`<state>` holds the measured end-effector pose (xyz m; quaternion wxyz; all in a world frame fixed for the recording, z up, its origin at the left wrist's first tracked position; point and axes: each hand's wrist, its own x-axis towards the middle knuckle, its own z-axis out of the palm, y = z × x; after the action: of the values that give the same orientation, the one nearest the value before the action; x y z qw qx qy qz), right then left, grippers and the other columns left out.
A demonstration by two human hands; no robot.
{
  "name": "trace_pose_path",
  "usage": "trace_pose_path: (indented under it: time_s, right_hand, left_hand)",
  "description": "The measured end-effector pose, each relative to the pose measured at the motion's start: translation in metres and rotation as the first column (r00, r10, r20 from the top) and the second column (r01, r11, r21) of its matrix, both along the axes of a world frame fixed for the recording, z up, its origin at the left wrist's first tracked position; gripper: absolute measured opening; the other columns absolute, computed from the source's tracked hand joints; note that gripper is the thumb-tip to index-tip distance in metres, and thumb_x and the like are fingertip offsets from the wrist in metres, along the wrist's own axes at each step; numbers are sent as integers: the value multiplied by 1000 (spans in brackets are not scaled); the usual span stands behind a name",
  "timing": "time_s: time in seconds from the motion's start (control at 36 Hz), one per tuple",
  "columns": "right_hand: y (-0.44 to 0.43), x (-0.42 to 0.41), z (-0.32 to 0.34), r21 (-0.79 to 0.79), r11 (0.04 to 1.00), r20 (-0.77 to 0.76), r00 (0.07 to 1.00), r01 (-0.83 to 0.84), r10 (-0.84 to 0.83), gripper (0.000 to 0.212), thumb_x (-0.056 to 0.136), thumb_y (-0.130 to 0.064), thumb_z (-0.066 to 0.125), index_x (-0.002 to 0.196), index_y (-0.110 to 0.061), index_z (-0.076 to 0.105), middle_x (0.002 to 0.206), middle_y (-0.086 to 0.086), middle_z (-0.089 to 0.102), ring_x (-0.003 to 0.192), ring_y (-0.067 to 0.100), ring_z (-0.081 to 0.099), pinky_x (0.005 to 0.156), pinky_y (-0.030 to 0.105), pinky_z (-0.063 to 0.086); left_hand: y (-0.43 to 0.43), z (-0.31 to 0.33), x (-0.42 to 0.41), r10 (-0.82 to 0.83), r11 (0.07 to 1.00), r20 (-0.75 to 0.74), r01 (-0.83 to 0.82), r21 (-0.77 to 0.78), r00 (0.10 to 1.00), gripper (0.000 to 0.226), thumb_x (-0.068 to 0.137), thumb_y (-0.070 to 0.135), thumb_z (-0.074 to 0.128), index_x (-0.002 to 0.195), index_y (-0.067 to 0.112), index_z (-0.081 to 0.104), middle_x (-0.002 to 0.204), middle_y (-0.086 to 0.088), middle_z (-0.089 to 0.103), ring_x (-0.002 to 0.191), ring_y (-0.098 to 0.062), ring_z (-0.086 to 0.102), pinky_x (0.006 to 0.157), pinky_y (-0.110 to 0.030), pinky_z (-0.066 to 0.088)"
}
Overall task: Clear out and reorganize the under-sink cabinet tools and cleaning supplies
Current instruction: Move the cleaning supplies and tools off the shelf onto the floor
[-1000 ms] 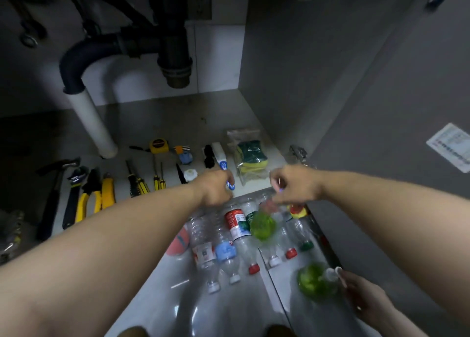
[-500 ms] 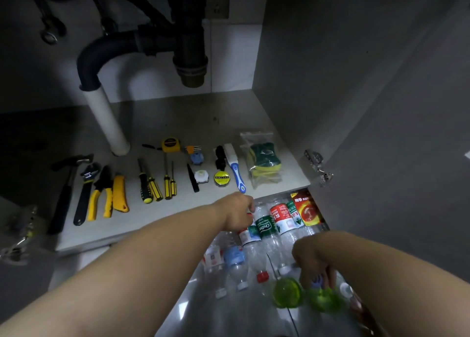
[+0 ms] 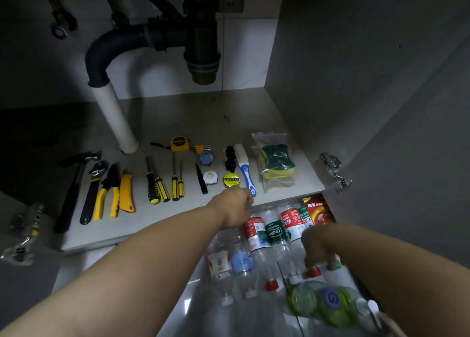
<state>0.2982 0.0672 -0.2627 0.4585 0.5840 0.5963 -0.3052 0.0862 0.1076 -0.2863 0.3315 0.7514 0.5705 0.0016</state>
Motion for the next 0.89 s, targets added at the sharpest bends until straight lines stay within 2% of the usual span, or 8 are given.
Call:
trace_pose_path:
  time_s: [0.06, 0.14, 0.25, 0.36, 0.5, 0.58, 0.75, 0.89]
  right_hand:
    - [21, 0, 2, 213, 977, -87, 995, -23, 42, 38, 95, -35, 62, 120, -7, 59, 95, 6, 65, 86, 22, 70, 85, 35, 58]
    - [55, -7, 14, 561, 827, -154, 986, 37, 60, 24, 94, -40, 55, 100, -17, 59, 96, 6, 64, 85, 22, 62, 79, 35, 54]
    - [87, -13, 22, 716, 659, -282, 959, 232, -31, 34, 97, -39, 49, 117, -13, 56, 114, 13, 60, 101, 31, 62, 89, 44, 53]
    - [102, -23, 25, 857, 459, -325, 937, 234, 130, 30, 96, -31, 50, 118, -12, 55, 118, 13, 56, 106, 33, 57, 84, 42, 50]
    - [105, -63, 16, 839, 517, -388, 854, 171, 347, 12, 94, -26, 52, 103, -19, 56, 107, 9, 62, 84, 29, 59, 66, 35, 46]
    - [103, -92, 2, 785, 599, -447, 815, 160, 368, 9, 93, -20, 54, 99, -15, 57, 106, 12, 59, 91, 34, 61, 79, 44, 54]
    - [97, -127, -33, 711, 684, -364, 918, 163, 159, 81, 85, -6, 64, 153, -15, 22, 139, 22, 38, 115, 43, 57, 89, 45, 51]
    - [96, -125, -41, 898, 431, -229, 934, 93, 275, 69, 77, -8, 71, 138, -12, 40, 134, 17, 40, 108, 35, 57, 76, 43, 54]
  left_hand:
    - [3, -1, -3, 36, 999, 23, -37, 31, 999, 26, 98, 23, 54, 123, 19, 61, 133, -8, 54, 122, -28, 54, 104, -41, 47]
    - [9, -3, -9, 90, 993, 37, -93, 76, 995, 29, 96, 21, 56, 125, 19, 61, 134, -7, 53, 121, -28, 55, 103, -39, 47]
    - [17, -7, -22, 151, 977, 29, -153, 150, 988, 31, 95, 22, 57, 126, 22, 61, 133, -5, 51, 122, -27, 53, 105, -41, 45]
    - [23, -11, -43, 218, 956, -8, -212, 203, 976, 31, 95, 25, 54, 126, 26, 59, 136, -5, 49, 123, -28, 53, 108, -45, 42]
    - [28, -16, -77, 327, 926, -84, -301, 227, 941, 37, 91, 30, 56, 129, 30, 55, 134, -7, 46, 127, -31, 50, 107, -44, 42]
    - [28, -18, -98, 321, 935, -213, -273, 228, 923, 44, 92, 32, 57, 135, 27, 51, 135, -9, 46, 128, -34, 49, 104, -45, 40]
    - [21, -30, -130, 329, 933, -272, -267, 240, 904, 49, 94, 36, 54, 142, 30, 46, 139, -9, 47, 131, -34, 45, 108, -45, 39]
    - [22, -35, -119, 348, 905, -166, -284, 318, 923, 40, 97, 38, 51, 135, 25, 50, 130, -11, 52, 121, -35, 51, 101, -44, 44]
